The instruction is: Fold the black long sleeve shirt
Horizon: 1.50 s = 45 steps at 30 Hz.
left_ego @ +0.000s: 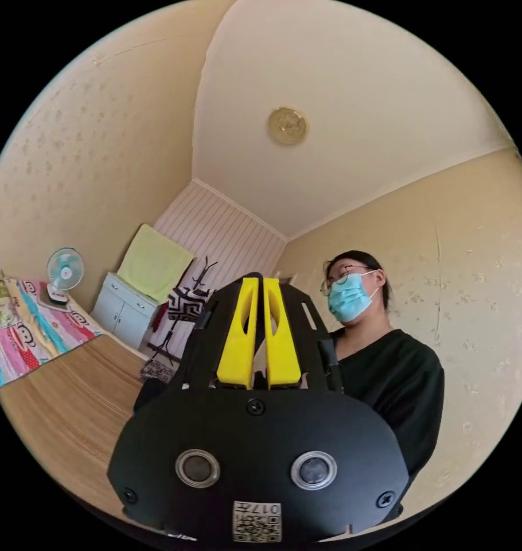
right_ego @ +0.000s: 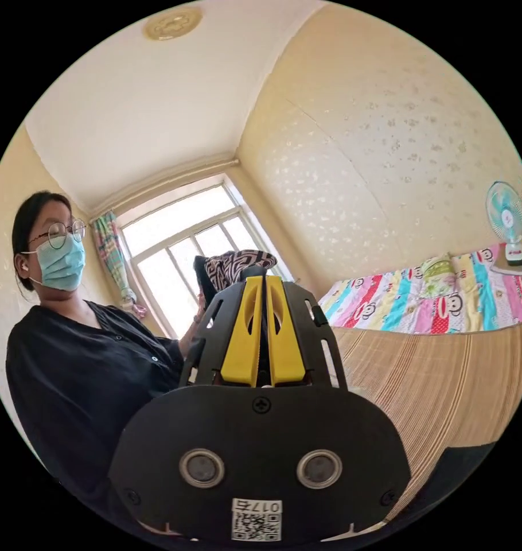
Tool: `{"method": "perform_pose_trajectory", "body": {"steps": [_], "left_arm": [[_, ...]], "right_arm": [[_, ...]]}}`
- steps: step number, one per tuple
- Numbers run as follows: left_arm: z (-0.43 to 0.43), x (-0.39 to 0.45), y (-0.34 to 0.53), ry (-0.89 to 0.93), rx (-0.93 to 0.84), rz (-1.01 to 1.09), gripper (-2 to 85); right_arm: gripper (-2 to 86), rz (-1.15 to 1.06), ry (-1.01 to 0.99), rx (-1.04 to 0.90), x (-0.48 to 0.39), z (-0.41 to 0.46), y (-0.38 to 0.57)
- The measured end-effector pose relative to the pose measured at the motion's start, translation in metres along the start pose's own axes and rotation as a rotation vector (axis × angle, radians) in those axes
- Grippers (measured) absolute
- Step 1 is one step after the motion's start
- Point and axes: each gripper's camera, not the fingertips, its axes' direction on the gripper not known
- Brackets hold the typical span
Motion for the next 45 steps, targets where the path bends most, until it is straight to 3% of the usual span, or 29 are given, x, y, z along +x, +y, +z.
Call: {"method": "perform_pose_trajectory", "body": {"steps": [6,11,16,20,23,28,34,37,39,41,43,45], "left_arm": [[0.036,0.011,0.039,-0.419,-0.328,-0.072,-0.9],[0.065,0.031,0.062,-0.355,-0.455,-0.05,-0.9],[0.065,0.078,0.058,-0.214,-0.369,0.073,-1.0],[0.037,0.121,0.037,-0.045,-0.178,0.183,-0.9],[0.01,0.135,0.014,-0.081,-0.052,0.131,-0.9],[-0.013,0.142,-0.022,-0.348,-0.073,0.099,-0.9],[-0.018,0.021,-0.047,-0.721,-0.168,-0.199,-0.9],[-0.01,-0.105,-0.041,-0.889,-0.333,-0.318,-0.8],[-0.018,-0.241,-0.012,-0.909,-0.404,-0.473,-0.6],[-0.035,-0.342,0.025,-0.916,-0.382,-0.626,-0.3],[-0.063,-0.414,0.067,-1.022,-0.241,-0.719,0.5],[-0.096,-0.464,0.112,-1.256,-0.21,-0.817,1.9]], "right_arm": [[0.9,0.023,0.145,0.067,-0.029,-0.012,0.008],[0.9,0.047,0.128,0.172,-0.047,-0.03,0.016],[0.8,-0.011,0.035,0.292,-0.082,-0.05,0.011],[0.8,-0.145,-0.042,0.323,-0.121,-0.064,-0.006],[0.8,-0.222,0.001,0.285,-0.153,-0.062,-0.035],[0.7,-0.246,0.161,0.178,-0.194,-0.02,-0.097],[0.8,-0.04,0.512,-0.091,-0.137,0.099,-0.151],[0.9,0.057,0.729,-0.281,-0.061,0.189,-0.16],[1.0,0.105,0.844,-0.397,-0.001,0.252,-0.153],[1.2,0.129,1.02,-0.529,0.087,0.34,-0.125],[1.6,0.116,1.128,-0.564,0.147,0.4,-0.095],[2.1,0.066,1.186,-0.576,0.191,0.441,-0.067]]}}
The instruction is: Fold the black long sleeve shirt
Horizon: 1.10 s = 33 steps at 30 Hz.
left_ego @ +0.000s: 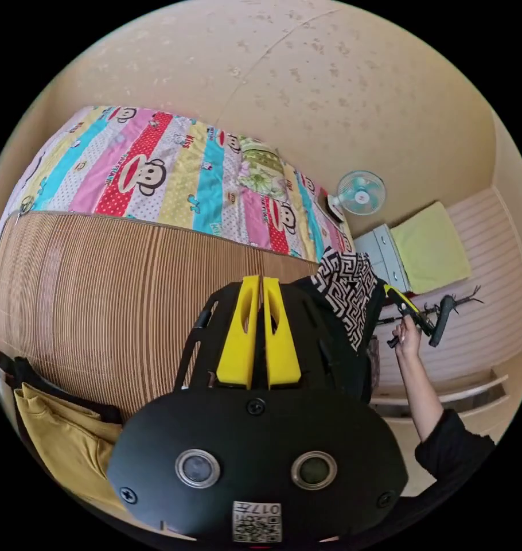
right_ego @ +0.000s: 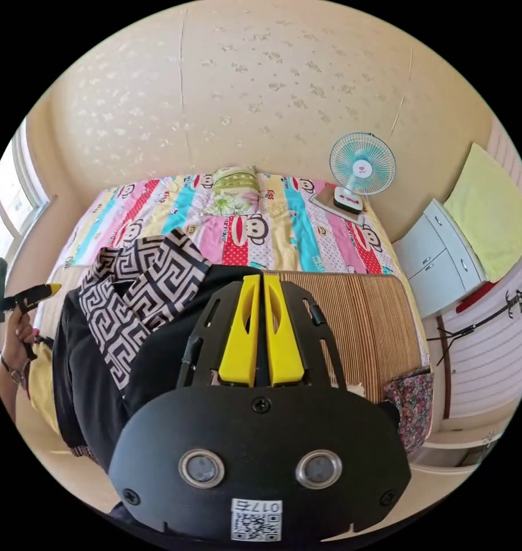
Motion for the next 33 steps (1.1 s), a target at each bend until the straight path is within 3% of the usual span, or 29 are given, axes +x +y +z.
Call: {"method": "perform_pose_trajectory", "body": {"steps": [2,4,5,9,13,15,20,24,30,33], "left_arm": [[0.017,-0.025,0.014,0.005,0.042,-0.023,3.8],[0.029,-0.035,0.049,0.142,0.076,0.082,5.0],[0.04,-0.04,0.082,0.19,0.056,0.143,5.1],[0.088,-0.071,0.201,0.071,-0.088,0.17,5.8],[0.095,-0.099,0.253,0.224,-0.078,0.105,7.9],[0.1,-0.09,0.272,0.124,-0.08,0.169,9.1],[0.096,-0.091,0.291,-0.114,0.005,0.211,3.9],[0.089,-0.13,0.277,-0.002,-0.03,0.182,-0.4],[0.068,-0.156,0.269,-0.047,-0.031,0.205,-0.8],[0.049,-0.183,0.261,0.015,-0.06,0.133,-0.3]], "right_arm": [[3.4,0.176,-0.04,-0.09,-0.005,0.053,0.002],[5.2,0.236,-0.184,-0.042,-0.008,0.062,0.028],[5.4,0.241,-0.233,-0.006,-0.014,0.063,0.056],[5.3,0.219,-0.215,-0.094,-0.039,0.084,0.153],[6.0,0.206,-0.221,-0.208,-0.061,0.085,0.231],[6.6,0.192,-0.209,-0.178,-0.07,0.075,0.247],[6.4,0.1,-0.091,-0.132,-0.119,0.088,0.261],[3.4,0.101,-0.108,-0.136,-0.129,0.094,0.244],[1.4,0.203,-0.277,-0.129,-0.112,0.094,0.23],[1.2,0.213,-0.296,-0.14,-0.115,0.09,0.219]]}}
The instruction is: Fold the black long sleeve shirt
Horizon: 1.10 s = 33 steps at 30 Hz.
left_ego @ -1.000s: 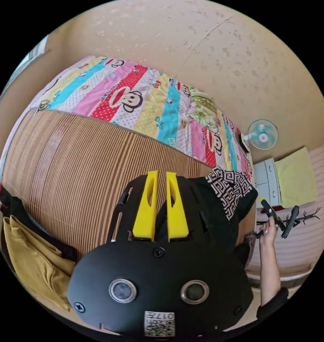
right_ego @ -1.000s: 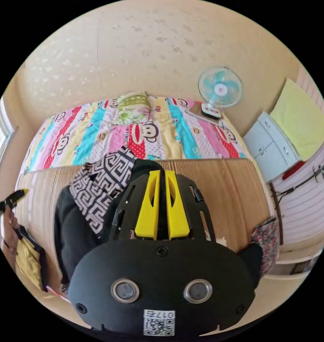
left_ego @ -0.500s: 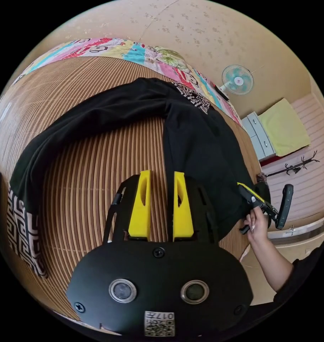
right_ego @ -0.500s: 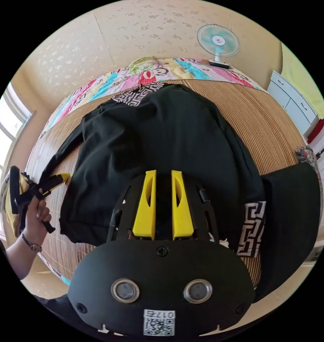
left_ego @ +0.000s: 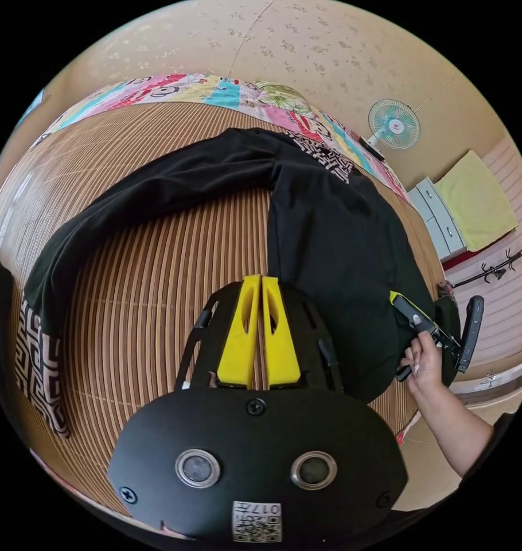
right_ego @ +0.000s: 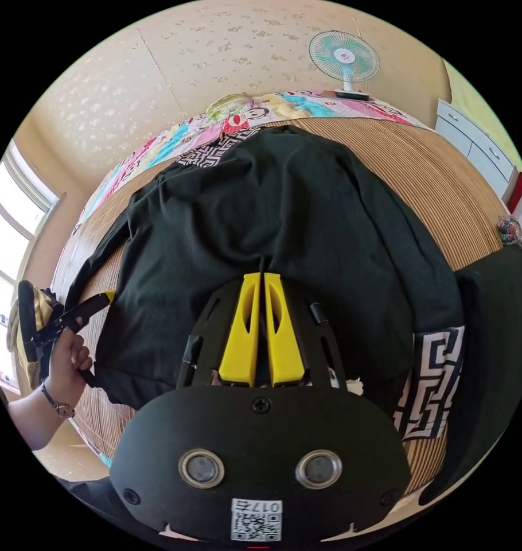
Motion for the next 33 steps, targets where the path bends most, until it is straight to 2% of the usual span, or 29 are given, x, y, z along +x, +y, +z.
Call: {"method": "perform_pose_trajectory", "body": {"steps": [3,6,8,10,12,14,15,18,21,24,28,30,33], "left_arm": [[-0.03,-0.041,0.014,0.11,0.034,-0.094,3.1],[-0.054,-0.067,0.034,0.18,0.023,-0.15,9.5],[-0.059,-0.07,0.047,0.182,-0.013,-0.178,9.8],[-0.058,-0.067,0.06,0.202,-0.06,-0.193,8.9],[-0.053,-0.059,0.064,0.188,-0.183,-0.138,5.3],[-0.06,-0.062,0.063,0.164,-0.235,-0.09,1.4],[-0.071,-0.072,0.06,0.154,-0.251,-0.088,0.6],[-0.111,-0.108,0.056,0.136,-0.223,-0.09,-0.1],[-0.142,-0.138,0.055,0.061,-0.209,-0.108,-0.1],[-0.157,-0.161,0.055,0.075,-0.201,-0.095,1.1],[-0.163,-0.174,0.061,0.097,-0.213,-0.061,7.6],[-0.166,-0.17,0.064,0.083,-0.232,-0.019,7.9],[-0.163,-0.156,0.062,0.015,-0.286,0.067,6.9]], "right_arm": [[1.1,0.065,0.053,-0.054,-0.015,-0.014,-0.015],[0.8,0.026,0.124,0.076,-0.043,-0.059,-0.009],[0.5,0.065,0.198,0.123,-0.051,-0.091,0.003],[0.5,0.089,0.225,0.085,-0.049,-0.1,0.009],[0.5,0.118,0.283,0.014,-0.046,-0.099,0.013],[0.5,0.181,0.398,-0.148,-0.037,-0.095,0.004],[0.6,0.192,0.405,-0.148,-0.035,-0.1,0.002],[1.0,0.23,0.386,-0.069,-0.025,-0.134,-0.004],[2.3,0.269,0.363,-0.148,-0.005,-0.139,-0.009],[5.0,0.264,0.22,-0.143,0.006,-0.146,-0.009],[7.5,0.166,0.054,-0.156,0.004,-0.138,-0.015],[8.0,0.148,0.032,-0.217,0.002,-0.124,-0.021],[7.2,0.138,0.13,-0.428,-0.002,-0.087,-0.028]]}}
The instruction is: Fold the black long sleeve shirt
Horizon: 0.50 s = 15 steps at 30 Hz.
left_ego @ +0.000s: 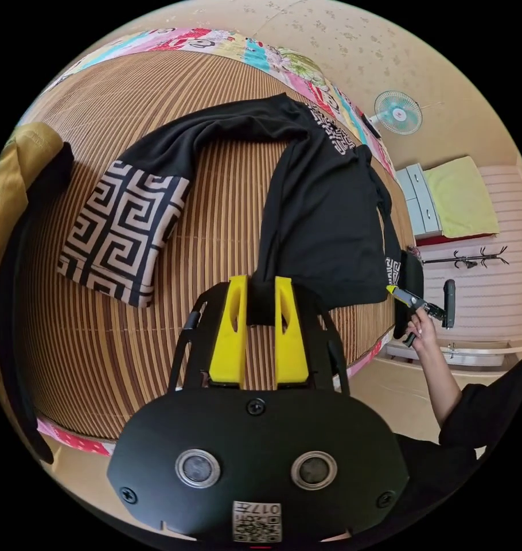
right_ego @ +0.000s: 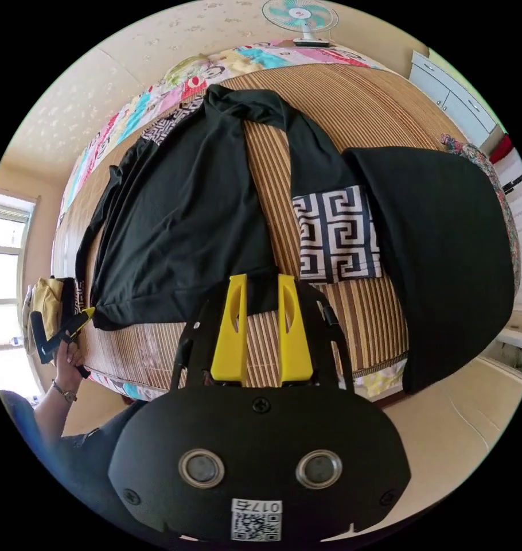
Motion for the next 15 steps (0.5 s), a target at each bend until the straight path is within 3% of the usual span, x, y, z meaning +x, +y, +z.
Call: {"method": "perform_pose_trajectory", "body": {"steps": [6,11,15], "left_arm": [[-0.005,0.021,0.001,-0.017,-0.132,0.116,4.5],[-0.01,0.023,0.051,0.048,-0.161,0.026,4.3],[-0.017,0.026,0.071,-0.009,-0.091,-0.044,5.7]], "right_arm": [[3.7,-0.119,0.166,-0.017,-0.018,-0.033,-0.005],[3.5,-0.12,0.203,-0.088,0.001,-0.044,0.016],[4.1,-0.066,0.131,-0.11,0.021,-0.042,0.029]]}}
